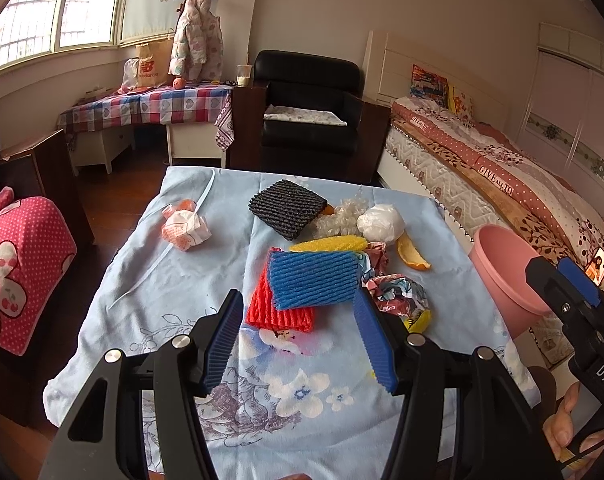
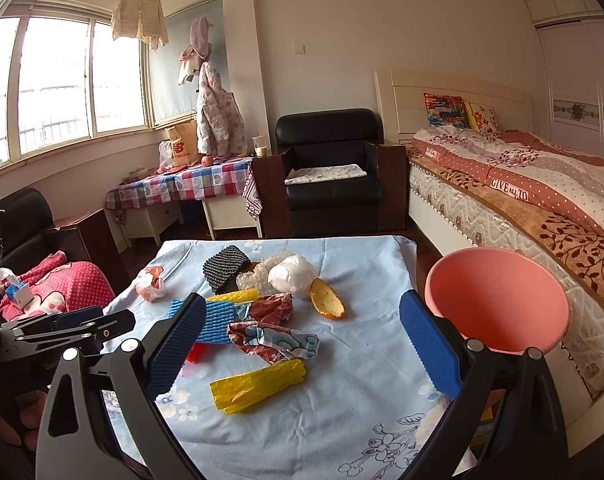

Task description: Collect trash

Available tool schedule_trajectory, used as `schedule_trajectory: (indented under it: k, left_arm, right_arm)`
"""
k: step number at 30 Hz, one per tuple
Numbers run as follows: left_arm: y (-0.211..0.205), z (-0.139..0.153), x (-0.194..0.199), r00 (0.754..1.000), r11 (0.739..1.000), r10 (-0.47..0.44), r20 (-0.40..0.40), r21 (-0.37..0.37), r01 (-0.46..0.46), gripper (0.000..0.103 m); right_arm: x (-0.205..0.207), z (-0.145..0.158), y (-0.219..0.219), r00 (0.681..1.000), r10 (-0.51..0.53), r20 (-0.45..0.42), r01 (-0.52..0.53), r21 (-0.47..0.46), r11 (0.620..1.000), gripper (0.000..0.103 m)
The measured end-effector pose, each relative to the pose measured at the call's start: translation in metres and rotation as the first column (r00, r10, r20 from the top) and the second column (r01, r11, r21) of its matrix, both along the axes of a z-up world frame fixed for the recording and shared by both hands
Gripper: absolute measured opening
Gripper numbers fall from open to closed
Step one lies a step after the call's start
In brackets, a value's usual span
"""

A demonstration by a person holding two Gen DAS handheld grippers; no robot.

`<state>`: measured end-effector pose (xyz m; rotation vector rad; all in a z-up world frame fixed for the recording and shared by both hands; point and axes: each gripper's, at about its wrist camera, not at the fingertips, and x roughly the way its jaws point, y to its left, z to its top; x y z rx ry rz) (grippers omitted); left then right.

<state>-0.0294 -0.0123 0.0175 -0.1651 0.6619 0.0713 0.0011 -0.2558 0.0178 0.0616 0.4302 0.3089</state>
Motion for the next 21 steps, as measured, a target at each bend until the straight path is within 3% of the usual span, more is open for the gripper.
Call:
schedule_trajectory:
  k: [21]
  left_arm:
    - [-0.0014, 0.0069, -0.0051, 1.0, 1.0, -0.001, 0.02, 0.007, 0.001, 0.057]
  right_arm:
    - [-0.0052, 0.0033, -0.0056, 0.999, -0.017, 0.034, 0.016, 0.018, 1.0, 0.098]
